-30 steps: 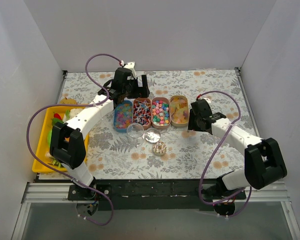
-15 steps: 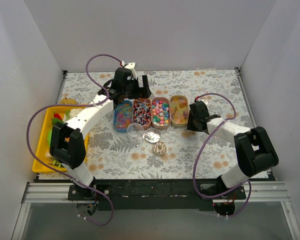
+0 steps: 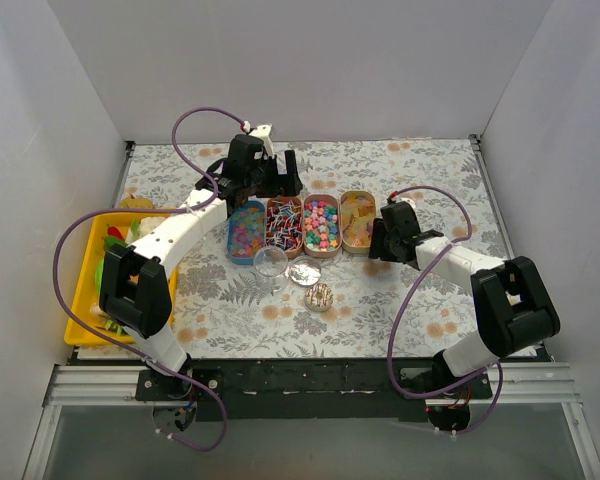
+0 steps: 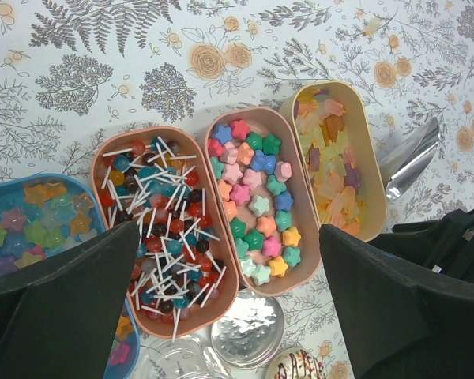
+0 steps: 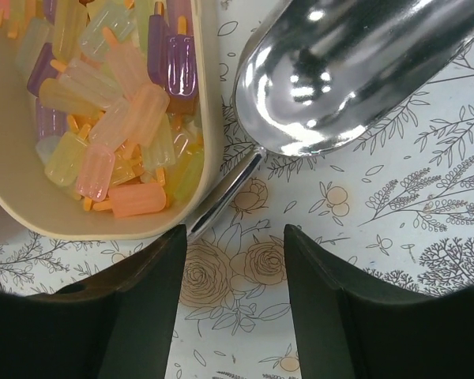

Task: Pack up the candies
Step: Pick up the spatula from the center of the board.

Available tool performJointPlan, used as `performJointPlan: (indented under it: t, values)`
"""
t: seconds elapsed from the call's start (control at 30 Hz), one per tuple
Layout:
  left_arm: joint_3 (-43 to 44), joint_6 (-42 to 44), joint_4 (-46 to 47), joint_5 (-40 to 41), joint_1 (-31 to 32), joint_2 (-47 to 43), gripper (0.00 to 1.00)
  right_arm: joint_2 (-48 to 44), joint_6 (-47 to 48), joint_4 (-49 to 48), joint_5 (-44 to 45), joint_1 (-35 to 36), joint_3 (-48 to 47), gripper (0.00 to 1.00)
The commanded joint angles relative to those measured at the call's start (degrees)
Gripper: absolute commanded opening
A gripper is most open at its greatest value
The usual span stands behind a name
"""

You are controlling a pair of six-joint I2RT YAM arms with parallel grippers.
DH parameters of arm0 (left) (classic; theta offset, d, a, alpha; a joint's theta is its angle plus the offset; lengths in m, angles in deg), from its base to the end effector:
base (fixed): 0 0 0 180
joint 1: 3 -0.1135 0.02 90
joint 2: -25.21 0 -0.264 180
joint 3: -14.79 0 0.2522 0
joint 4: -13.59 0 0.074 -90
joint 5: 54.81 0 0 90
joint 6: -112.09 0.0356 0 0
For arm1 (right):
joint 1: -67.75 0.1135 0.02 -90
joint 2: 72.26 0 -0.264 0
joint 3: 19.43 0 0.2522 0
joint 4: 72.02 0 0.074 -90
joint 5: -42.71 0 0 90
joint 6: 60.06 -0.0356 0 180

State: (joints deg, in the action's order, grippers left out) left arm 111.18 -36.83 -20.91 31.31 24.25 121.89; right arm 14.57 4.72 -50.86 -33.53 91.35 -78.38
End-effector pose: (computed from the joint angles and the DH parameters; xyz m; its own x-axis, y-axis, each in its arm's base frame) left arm 0.3481 -0.1820 0.3119 -0.6954 -0.6030 -0.3909 -0.1731 0.6685 -0.7233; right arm 0.2778 0.1121 0.1772 -0.7309 0.1323 -0.6696 0.0723 0.9905 0.1168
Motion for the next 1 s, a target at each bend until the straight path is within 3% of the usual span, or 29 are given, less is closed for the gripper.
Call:
performJointPlan:
  t: [0.0, 0.37, 0.5, 0.67, 0.7, 0.87, 0.93, 0.97]
  values:
    - [2.71, 1.08, -0.45, -0.34, 0.27, -0.88, 0.98, -0.26, -0.45, -1.86, -0.40, -0.13, -0.60, 0.61]
    - [2.54, 1.26, -0.45, 0.01, 0.27, -0.62, 0.98, 4.92, -2.12, -4.14, 1.88, -0.13, -2.00, 0.69]
    - [2.71, 1.43, -0.45, 0.10, 0.27, -0.53, 0.98, 6.16, -2.12, -3.18, 4.07, -0.21, -2.45, 0.68]
    - [2.36, 1.26, -0.45, 0.36, 0.27, -0.79, 0.98, 5.72, -2.03, -3.53, 4.79, -0.13, -0.60, 0.47]
    - [2.27, 1.35, -0.54, 0.45, 0.27, -0.80, 0.98, 5.55, -2.03, -3.44, 4.96, -0.13, -0.51, 0.37]
    - [2.18, 1.17, -0.36, 0.28, 0.27, -0.62, 0.98, 4.32, -1.51, -1.78, 5.58, -0.13, 0.36, 0.18]
    - [2.18, 1.00, -0.36, -0.07, 0.27, -0.36, 0.98, 3.79, -0.98, -0.99, 5.75, -0.13, 0.19, 0.01]
    - [2.18, 0.91, -0.28, -0.16, 0.27, -0.36, 0.98, 3.09, -0.81, 0.06, 5.93, -0.13, 0.02, 0.01]
